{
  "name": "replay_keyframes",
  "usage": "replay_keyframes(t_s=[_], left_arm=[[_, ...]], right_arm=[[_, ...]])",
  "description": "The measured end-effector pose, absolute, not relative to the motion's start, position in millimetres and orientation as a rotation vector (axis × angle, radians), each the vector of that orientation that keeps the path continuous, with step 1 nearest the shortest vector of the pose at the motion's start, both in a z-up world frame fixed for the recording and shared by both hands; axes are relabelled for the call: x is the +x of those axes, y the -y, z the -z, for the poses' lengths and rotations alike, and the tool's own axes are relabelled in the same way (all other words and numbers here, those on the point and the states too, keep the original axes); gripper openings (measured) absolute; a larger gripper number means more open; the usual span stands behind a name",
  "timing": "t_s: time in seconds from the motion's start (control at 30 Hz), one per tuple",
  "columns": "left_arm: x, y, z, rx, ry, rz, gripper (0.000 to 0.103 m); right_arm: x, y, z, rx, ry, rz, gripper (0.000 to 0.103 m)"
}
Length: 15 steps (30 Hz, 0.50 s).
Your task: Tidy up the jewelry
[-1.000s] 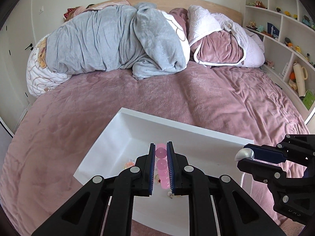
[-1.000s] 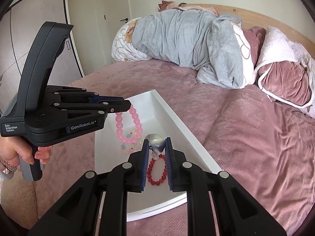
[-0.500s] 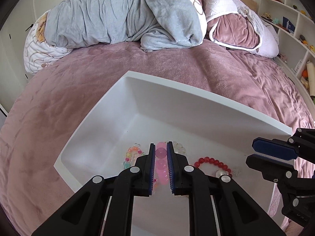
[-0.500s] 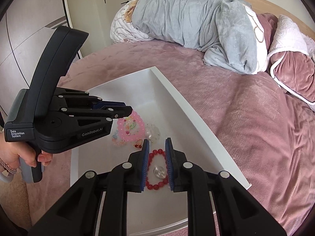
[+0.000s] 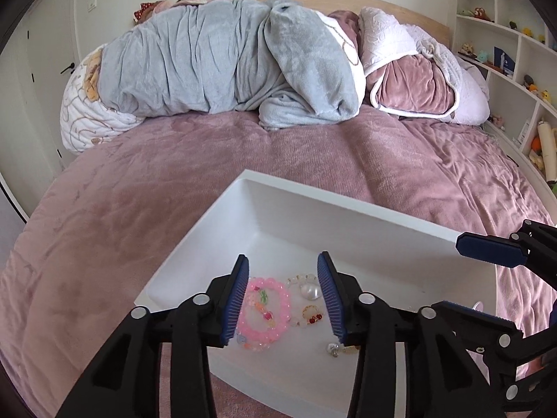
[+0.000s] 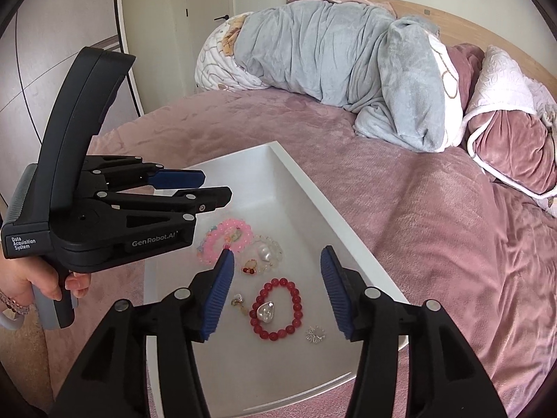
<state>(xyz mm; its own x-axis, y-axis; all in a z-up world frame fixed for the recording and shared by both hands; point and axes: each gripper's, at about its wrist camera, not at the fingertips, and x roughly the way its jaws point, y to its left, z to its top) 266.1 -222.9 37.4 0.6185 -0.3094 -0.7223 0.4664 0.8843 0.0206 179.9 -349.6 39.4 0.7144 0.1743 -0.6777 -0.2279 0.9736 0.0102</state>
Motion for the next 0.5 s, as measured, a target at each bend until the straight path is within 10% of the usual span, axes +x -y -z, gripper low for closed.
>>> replay_keyframes(t_s=[0.5], left_arm=[[185,193,-116,0.176,-0.564,0.407,0.089]], right_arm=[[112,348,-112,-0.079,-0.556,-0.191,0.097]])
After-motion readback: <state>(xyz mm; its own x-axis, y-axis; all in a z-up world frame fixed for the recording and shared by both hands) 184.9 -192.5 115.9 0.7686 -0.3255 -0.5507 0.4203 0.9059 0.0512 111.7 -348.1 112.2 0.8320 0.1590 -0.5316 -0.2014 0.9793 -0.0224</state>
